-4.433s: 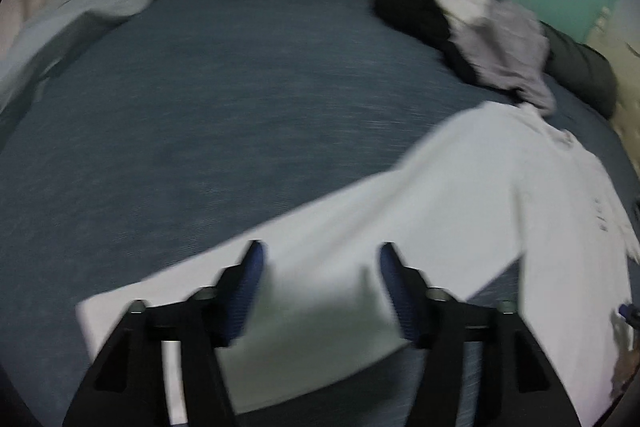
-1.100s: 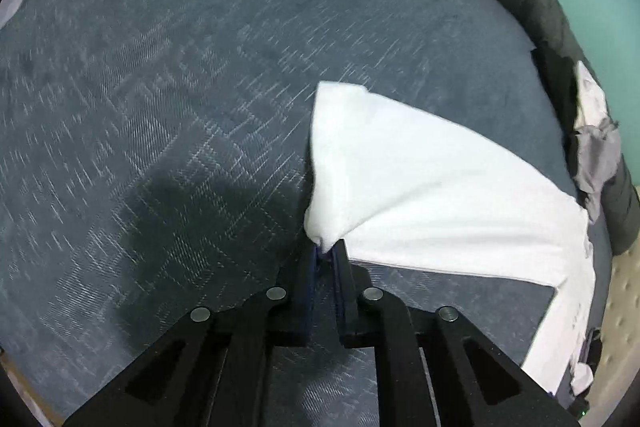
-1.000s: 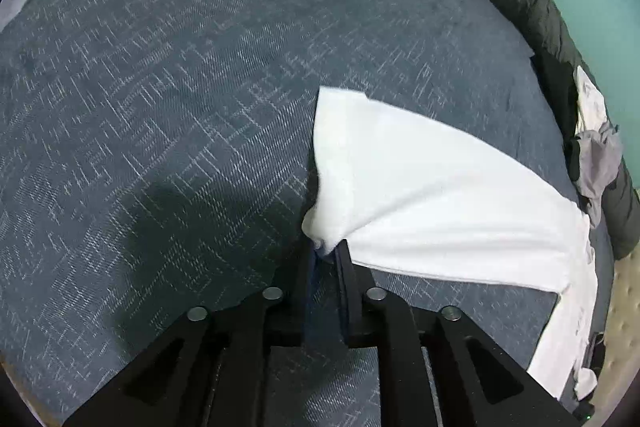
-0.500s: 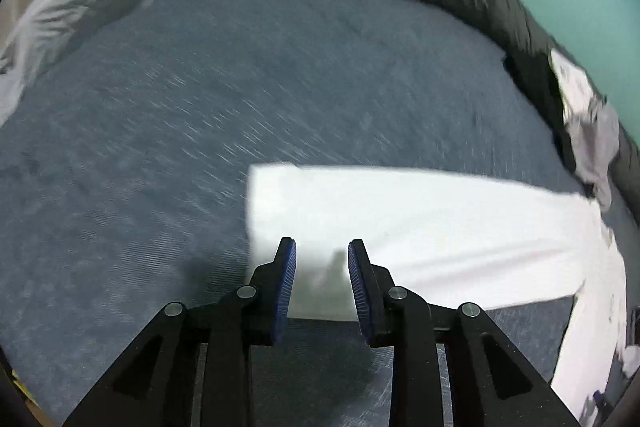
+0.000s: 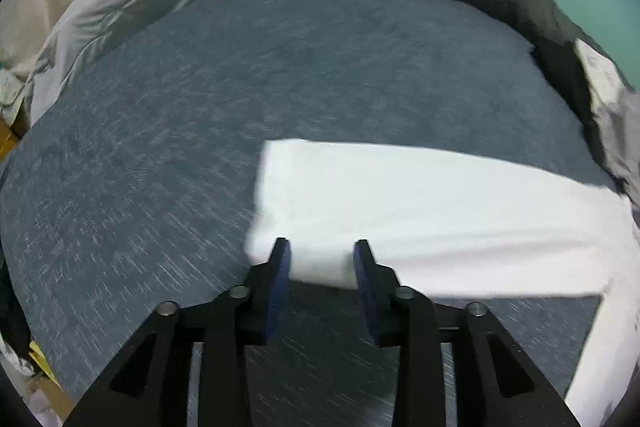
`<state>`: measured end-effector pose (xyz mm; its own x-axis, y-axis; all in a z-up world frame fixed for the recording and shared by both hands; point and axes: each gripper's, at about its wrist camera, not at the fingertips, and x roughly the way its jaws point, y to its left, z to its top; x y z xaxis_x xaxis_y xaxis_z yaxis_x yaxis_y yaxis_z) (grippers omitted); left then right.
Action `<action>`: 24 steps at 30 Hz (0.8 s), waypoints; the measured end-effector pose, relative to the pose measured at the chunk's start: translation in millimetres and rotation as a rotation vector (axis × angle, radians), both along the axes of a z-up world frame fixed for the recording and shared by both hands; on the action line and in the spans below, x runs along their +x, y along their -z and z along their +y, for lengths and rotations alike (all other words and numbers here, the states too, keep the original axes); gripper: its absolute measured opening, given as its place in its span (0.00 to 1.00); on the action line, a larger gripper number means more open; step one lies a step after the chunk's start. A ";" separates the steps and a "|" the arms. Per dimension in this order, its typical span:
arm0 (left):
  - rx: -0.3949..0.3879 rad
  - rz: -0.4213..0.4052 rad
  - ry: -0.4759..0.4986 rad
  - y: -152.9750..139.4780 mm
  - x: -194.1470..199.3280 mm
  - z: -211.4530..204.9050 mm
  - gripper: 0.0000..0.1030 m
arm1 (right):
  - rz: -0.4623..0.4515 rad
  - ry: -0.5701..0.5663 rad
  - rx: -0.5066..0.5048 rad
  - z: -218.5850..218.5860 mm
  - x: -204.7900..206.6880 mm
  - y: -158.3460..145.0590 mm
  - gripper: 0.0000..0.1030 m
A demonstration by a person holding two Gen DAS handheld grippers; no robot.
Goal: Fold clothes
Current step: 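Open the left gripper and move the right gripper to the other sleeve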
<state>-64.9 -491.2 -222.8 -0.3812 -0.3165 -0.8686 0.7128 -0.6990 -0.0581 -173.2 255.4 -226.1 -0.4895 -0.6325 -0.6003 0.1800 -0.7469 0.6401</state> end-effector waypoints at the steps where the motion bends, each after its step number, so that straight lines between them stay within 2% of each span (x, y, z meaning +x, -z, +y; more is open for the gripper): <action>1: 0.003 0.008 0.015 -2.6 5.2 10.4 0.41 | 0.012 0.020 0.001 11.2 0.0 -8.4 0.33; 4: 0.050 0.063 0.052 -10.7 -9.4 47.5 0.41 | 0.039 0.073 0.066 53.0 0.7 -35.4 0.35; 6: 0.087 0.103 0.090 -18.0 -23.0 66.0 0.41 | 0.047 0.114 0.127 87.0 0.4 -51.5 0.44; 7: 0.097 0.118 0.111 -16.7 -29.9 75.6 0.41 | 0.048 0.138 0.155 103.7 0.4 -58.5 0.53; 8: 0.107 0.132 0.132 -15.4 -36.7 85.2 0.42 | 0.047 0.176 0.185 124.7 1.6 -66.8 0.55; 13: 0.139 0.153 0.239 -15.3 -65.1 152.8 0.47 | 0.055 0.411 0.273 232.8 16.2 -96.9 0.56; 18: 0.179 0.160 0.309 -1.8 -89.8 211.5 0.48 | 0.064 0.566 0.348 308.5 22.4 -103.5 0.60; 21: 0.192 0.169 0.347 10.5 -105.1 240.9 0.48 | 0.019 0.596 0.369 335.3 16.0 -94.5 0.60; 24: 0.215 0.186 0.368 20.1 -117.3 267.2 0.48 | -0.018 0.585 0.432 343.7 6.4 -81.8 0.60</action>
